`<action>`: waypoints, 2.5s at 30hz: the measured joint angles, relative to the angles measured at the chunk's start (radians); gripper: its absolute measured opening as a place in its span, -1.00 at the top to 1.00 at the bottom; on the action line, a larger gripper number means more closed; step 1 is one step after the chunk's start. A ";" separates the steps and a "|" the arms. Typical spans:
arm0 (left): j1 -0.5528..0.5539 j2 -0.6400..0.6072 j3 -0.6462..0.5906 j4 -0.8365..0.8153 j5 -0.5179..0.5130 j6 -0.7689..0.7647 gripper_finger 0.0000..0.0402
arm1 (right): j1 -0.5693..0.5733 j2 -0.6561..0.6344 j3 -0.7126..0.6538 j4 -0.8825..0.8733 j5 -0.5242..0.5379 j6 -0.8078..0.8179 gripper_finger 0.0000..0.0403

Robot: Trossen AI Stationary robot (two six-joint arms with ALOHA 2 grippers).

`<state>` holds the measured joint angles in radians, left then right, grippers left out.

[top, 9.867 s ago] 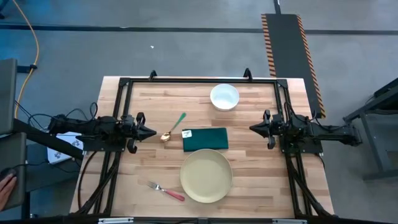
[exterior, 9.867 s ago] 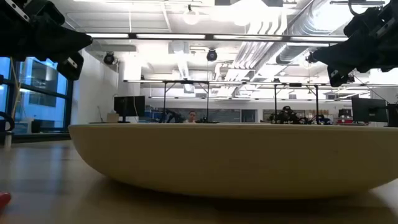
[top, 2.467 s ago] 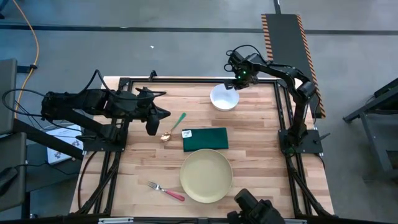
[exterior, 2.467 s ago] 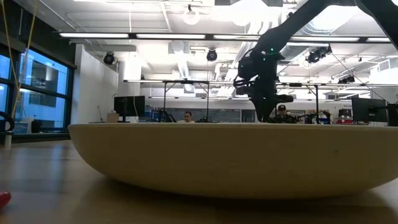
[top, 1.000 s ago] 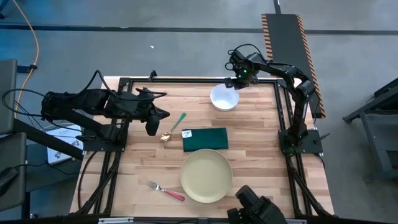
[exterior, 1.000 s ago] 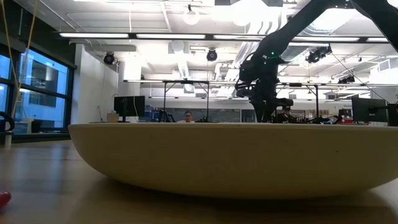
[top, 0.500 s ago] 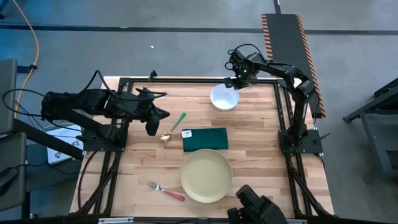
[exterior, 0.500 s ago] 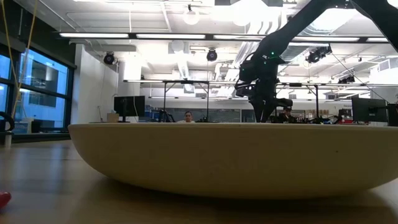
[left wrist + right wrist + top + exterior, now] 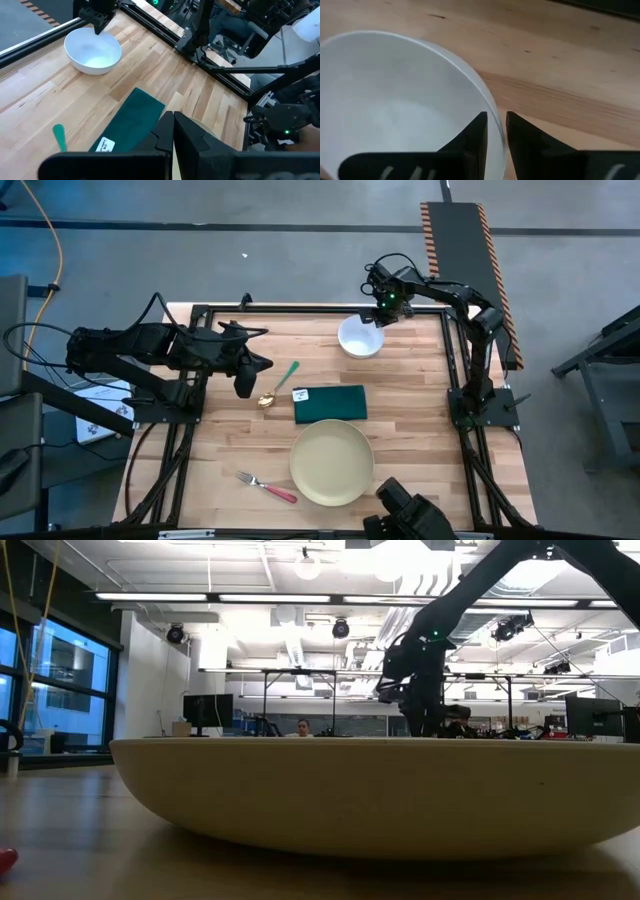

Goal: Set table place
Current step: Put the white bowl on top of the yellow plate

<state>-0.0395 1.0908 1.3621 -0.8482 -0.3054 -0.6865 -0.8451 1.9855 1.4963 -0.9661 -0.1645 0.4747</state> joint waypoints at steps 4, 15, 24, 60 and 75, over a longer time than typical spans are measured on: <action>0.000 0.000 0.000 0.000 0.000 -0.002 1.00 | 0.008 0.003 0.000 0.015 0.017 -0.001 0.69; 0.000 0.000 0.000 0.000 0.001 -0.001 1.00 | 0.008 0.003 0.000 0.015 0.029 -0.004 0.86; 0.000 0.000 0.000 0.000 0.002 -0.001 1.00 | 0.008 0.003 0.000 0.017 0.028 -0.004 0.98; 0.000 0.000 0.000 -0.046 0.002 0.005 1.00 | 0.269 -0.136 0.625 -0.343 0.176 -0.184 1.00; 0.001 0.000 0.000 -0.046 0.001 0.009 1.00 | 0.584 -0.422 0.474 -0.344 0.287 0.018 1.00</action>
<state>-0.0387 1.0904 1.3617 -0.8940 -0.3042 -0.6773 -0.2612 1.5635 1.9703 -1.3101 0.1229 0.4931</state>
